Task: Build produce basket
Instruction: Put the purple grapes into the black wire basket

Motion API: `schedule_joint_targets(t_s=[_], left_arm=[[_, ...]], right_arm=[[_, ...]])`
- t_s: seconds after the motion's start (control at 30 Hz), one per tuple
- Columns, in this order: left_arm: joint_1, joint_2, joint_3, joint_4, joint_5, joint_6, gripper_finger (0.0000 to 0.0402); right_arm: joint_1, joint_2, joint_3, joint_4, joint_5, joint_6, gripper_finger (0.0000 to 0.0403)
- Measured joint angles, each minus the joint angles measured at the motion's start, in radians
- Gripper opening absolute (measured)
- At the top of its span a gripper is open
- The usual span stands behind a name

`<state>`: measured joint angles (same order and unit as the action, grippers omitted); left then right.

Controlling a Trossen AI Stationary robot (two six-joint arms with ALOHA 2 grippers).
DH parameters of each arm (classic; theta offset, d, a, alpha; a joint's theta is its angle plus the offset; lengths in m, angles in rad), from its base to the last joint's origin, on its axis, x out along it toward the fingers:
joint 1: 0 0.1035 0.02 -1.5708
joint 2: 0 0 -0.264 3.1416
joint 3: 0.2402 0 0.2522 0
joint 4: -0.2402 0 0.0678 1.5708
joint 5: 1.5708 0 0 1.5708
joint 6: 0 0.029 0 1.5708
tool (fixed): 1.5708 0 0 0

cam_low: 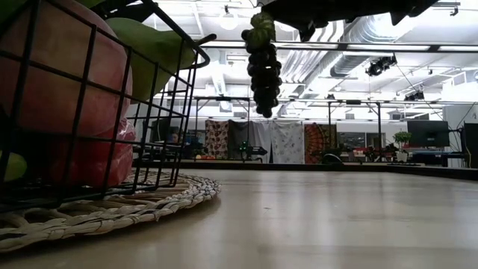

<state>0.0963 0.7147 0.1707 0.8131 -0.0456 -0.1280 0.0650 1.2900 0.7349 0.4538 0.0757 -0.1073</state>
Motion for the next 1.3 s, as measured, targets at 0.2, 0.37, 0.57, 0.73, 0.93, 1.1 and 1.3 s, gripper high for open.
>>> schedule_joint_targets(t_s=[0.2,0.37,0.57,0.73,0.93,1.1,1.3], left_arm=[[0.000,0.000,0.000,0.000,0.000,0.000,0.0129],[0.000,0.000,0.000,0.000,0.000,0.000,0.0129],[0.000,0.000,0.000,0.000,0.000,0.000,0.0129],[0.000,0.000,0.000,0.000,-0.030,0.000,0.0129],[0.000,0.000,0.000,0.000,-0.045,0.003,0.0129],[0.000,0.000,-0.001,-0.001,-0.045,0.008,0.0129],[0.000,0.000,-0.001,-0.003,-0.045,0.008,0.0129]], right_arm=[[0.000,0.000,0.000,0.000,0.000,0.005,0.0000],[0.000,0.000,0.000,0.008,0.049,0.032,0.0000],[0.000,0.004,0.000,0.045,0.126,0.103,0.0000],[0.003,0.055,0.007,0.153,0.101,0.134,0.0000],[0.032,0.148,0.092,0.199,0.029,0.131,0.0000],[0.071,0.232,0.201,0.201,-0.066,0.121,0.0000],[0.119,0.325,0.362,0.188,-0.088,0.040,0.0000]])
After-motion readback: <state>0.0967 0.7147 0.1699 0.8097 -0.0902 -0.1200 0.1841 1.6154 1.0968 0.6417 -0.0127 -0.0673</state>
